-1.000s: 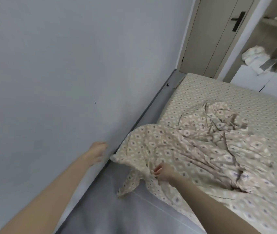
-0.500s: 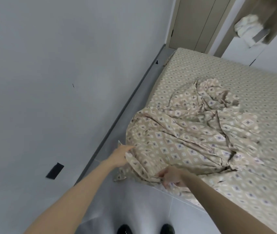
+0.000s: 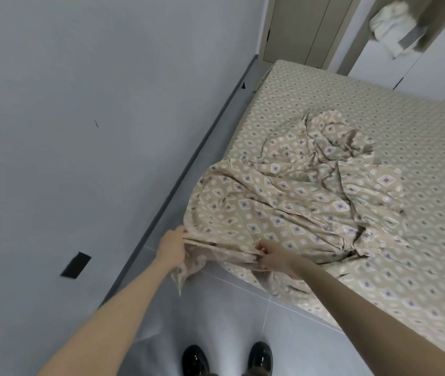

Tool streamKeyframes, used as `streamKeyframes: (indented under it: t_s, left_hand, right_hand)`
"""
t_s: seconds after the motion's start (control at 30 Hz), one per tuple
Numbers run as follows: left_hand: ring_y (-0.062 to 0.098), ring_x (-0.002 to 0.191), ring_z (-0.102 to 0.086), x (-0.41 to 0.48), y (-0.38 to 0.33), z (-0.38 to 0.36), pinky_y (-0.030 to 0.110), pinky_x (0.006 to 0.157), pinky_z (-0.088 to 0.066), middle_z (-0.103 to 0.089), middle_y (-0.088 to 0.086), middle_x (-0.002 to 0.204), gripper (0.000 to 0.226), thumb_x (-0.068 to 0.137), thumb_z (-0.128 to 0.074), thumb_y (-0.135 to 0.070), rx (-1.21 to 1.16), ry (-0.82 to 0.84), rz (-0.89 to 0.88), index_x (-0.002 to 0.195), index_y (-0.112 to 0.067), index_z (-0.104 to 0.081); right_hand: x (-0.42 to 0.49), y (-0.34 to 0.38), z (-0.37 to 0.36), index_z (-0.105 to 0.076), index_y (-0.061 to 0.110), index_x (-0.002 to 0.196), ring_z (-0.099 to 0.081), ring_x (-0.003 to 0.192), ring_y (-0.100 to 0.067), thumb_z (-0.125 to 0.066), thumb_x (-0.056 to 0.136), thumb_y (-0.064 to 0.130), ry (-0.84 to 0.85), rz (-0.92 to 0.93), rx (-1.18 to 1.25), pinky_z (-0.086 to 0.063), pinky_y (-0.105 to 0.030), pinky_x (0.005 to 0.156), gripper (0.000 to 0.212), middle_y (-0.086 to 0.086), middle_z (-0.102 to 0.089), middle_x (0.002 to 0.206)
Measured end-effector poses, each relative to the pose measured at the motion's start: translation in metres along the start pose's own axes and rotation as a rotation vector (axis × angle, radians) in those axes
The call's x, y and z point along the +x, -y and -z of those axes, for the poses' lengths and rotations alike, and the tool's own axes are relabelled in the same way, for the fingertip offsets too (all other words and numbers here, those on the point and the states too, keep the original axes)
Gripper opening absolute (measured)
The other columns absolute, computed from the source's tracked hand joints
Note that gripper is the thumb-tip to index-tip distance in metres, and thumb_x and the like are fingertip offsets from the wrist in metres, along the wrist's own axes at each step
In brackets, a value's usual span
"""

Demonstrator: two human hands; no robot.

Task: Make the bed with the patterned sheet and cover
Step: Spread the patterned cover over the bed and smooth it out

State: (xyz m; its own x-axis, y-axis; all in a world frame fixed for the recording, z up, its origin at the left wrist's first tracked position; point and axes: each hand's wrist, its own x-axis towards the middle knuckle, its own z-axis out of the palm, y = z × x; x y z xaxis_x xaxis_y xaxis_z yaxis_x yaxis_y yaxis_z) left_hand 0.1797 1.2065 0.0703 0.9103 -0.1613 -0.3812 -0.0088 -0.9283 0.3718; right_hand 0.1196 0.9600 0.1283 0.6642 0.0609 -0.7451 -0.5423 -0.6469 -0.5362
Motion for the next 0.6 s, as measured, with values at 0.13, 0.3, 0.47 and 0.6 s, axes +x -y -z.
streamKeyframes:
  t_s: [0.13, 0.3, 0.47, 0.6]
  left_hand:
    - [0.03, 0.086, -0.06, 0.0, 0.0, 0.052, 0.032, 0.065, -0.042, -0.063, 0.009, 0.096, 0.019, 0.085, -0.049, -0.005, -0.072, -0.234, 0.03, 0.1, -0.013, -0.058]
    - [0.025, 0.087, -0.063, -0.013, 0.011, 0.123, 0.027, 0.069, -0.044, -0.066, -0.001, 0.09, 0.021, 0.078, -0.059, -0.043, 0.223, -0.211, 0.039, 0.08, -0.022, -0.056]
    - [0.024, 0.09, -0.066, -0.021, 0.024, 0.178, 0.021, 0.056, -0.035, -0.068, 0.005, 0.097, 0.015, 0.083, -0.054, -0.012, 0.714, -0.249, -0.022, 0.092, -0.014, -0.066]
    - [0.031, 0.083, -0.064, -0.018, 0.03, 0.235, 0.031, 0.064, -0.051, -0.065, 0.006, 0.091, 0.022, 0.081, -0.05, 0.005, 0.633, -0.527, 0.039, 0.087, -0.013, -0.061]
  right_hand:
    - [0.006, 0.015, -0.018, -0.044, 0.015, 0.104, -0.054, 0.087, -0.023, -0.055, 0.084, 0.009, -0.187, 0.059, -0.58, -0.039, -0.031, 0.064, 0.024, -0.008, -0.059, 0.102]
    - [0.012, 0.026, -0.018, -0.049, 0.015, 0.091, -0.061, 0.094, -0.029, -0.046, 0.093, 0.022, -0.421, 0.065, -0.702, -0.035, -0.029, 0.058, 0.007, -0.01, -0.063, 0.101]
    - [0.001, 0.077, 0.01, -0.043, 0.009, 0.114, -0.058, 0.094, -0.032, -0.04, 0.092, 0.02, -0.571, 0.089, -0.56, -0.042, -0.035, 0.066, 0.025, -0.012, -0.063, 0.103]
    - [-0.018, 0.133, 0.038, -0.044, 0.012, 0.097, -0.053, 0.072, -0.029, -0.043, 0.09, 0.02, -0.891, 0.343, -0.464, -0.037, -0.034, 0.057, 0.011, -0.007, -0.059, 0.08]
